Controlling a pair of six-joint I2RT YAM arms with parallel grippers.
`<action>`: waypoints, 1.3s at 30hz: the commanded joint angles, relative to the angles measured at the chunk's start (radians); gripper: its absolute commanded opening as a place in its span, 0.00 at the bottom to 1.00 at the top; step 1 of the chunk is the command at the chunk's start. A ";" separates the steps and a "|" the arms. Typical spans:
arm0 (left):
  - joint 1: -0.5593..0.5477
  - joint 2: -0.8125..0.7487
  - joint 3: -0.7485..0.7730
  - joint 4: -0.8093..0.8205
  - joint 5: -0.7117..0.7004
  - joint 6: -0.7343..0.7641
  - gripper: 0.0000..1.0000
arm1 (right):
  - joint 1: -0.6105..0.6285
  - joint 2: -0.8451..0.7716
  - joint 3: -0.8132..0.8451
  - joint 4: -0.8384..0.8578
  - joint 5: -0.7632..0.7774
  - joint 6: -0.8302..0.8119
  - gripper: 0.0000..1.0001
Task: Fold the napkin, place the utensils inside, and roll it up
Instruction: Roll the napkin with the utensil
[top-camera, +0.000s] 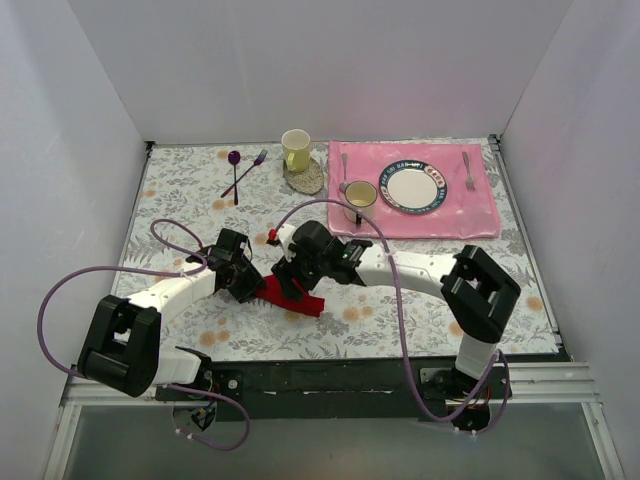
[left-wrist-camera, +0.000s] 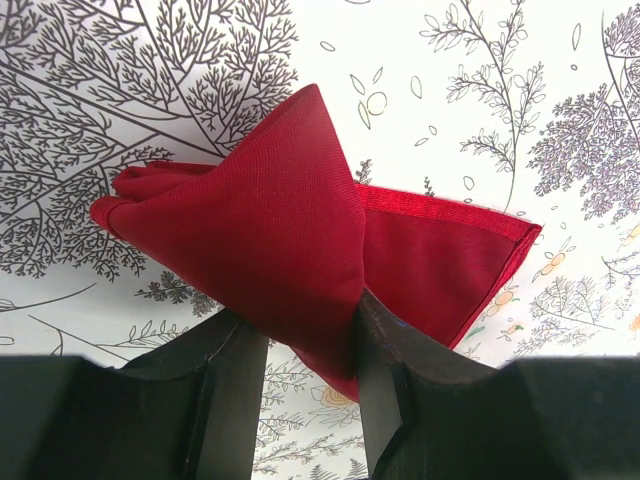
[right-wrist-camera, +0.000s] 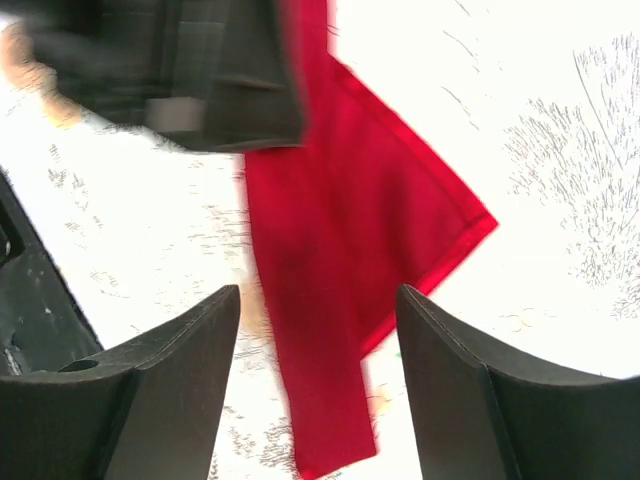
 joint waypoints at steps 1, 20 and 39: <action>0.001 0.016 0.008 -0.030 -0.039 0.026 0.35 | 0.094 -0.054 -0.041 0.061 0.259 -0.100 0.72; 0.003 -0.003 0.028 -0.058 -0.029 0.022 0.45 | 0.210 0.125 0.025 0.015 0.438 -0.102 0.38; 0.007 -0.066 0.118 -0.064 0.070 0.006 0.70 | -0.154 0.284 -0.130 0.473 -0.597 0.367 0.27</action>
